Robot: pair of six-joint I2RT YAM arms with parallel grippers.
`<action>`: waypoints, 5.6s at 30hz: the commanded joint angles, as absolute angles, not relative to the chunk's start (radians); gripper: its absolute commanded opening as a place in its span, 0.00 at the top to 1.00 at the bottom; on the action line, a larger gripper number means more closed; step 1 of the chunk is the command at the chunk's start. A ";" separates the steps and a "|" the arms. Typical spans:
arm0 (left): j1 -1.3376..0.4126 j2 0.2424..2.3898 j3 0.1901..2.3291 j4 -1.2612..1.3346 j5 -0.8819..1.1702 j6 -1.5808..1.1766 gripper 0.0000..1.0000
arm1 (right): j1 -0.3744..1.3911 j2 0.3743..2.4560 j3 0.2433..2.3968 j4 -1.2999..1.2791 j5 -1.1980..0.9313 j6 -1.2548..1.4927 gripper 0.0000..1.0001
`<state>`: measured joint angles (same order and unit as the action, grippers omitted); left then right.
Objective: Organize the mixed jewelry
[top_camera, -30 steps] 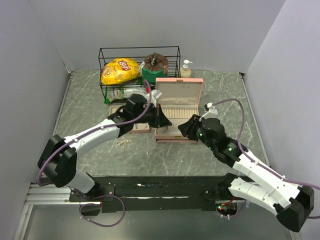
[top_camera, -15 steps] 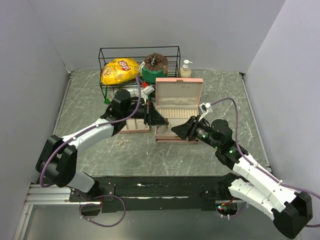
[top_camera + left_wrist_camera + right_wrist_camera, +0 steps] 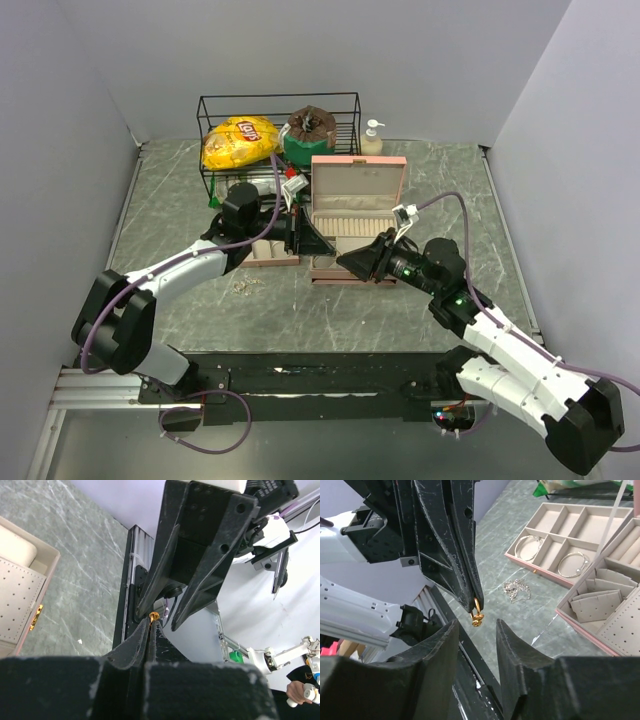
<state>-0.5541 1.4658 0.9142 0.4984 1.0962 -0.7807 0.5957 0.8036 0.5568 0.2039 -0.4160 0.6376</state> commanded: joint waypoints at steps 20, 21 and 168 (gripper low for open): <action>-0.561 1.451 0.899 0.581 1.120 -0.802 0.99 | 0.589 0.836 0.551 0.370 -0.482 0.673 0.70; -0.561 1.450 0.896 0.583 1.120 -0.804 0.99 | 0.589 0.836 0.552 0.368 -0.482 0.673 0.70; -0.500 1.146 0.877 -0.262 0.054 -0.123 0.04 | 0.543 1.654 1.309 -0.515 0.399 0.371 0.67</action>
